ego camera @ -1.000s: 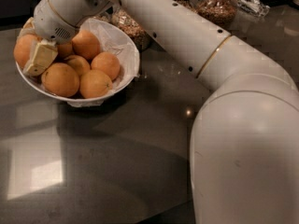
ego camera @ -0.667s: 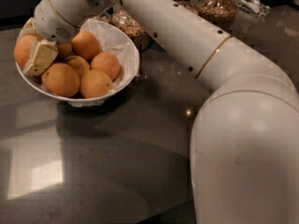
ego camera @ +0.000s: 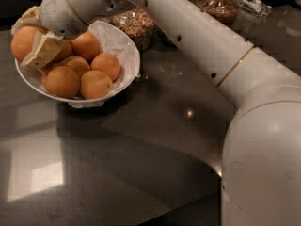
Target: Pick orange from white bowl
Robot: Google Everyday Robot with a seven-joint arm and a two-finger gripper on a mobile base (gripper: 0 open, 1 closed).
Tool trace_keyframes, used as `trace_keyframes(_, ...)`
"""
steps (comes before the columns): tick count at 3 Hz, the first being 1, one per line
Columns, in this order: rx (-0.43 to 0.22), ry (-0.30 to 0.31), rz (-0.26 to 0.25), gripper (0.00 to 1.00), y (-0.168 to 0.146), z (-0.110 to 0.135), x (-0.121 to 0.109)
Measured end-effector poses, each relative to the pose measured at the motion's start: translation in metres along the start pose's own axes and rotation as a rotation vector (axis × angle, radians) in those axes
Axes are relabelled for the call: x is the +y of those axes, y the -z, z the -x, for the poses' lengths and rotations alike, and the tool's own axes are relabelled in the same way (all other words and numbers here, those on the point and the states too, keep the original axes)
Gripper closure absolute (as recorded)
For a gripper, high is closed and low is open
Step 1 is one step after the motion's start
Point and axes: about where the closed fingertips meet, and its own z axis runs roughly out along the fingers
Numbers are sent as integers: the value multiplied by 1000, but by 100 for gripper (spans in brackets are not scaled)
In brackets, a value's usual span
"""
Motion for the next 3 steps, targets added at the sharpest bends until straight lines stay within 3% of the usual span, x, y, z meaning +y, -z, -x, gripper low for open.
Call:
trace_keyframes(1,-18,28,-48,100,23,14,2)
trace_keyframes(2,42,8,-83,100,55,10,10)
trace_keyframes(3,127,-65,-111,100,97,-9,32)
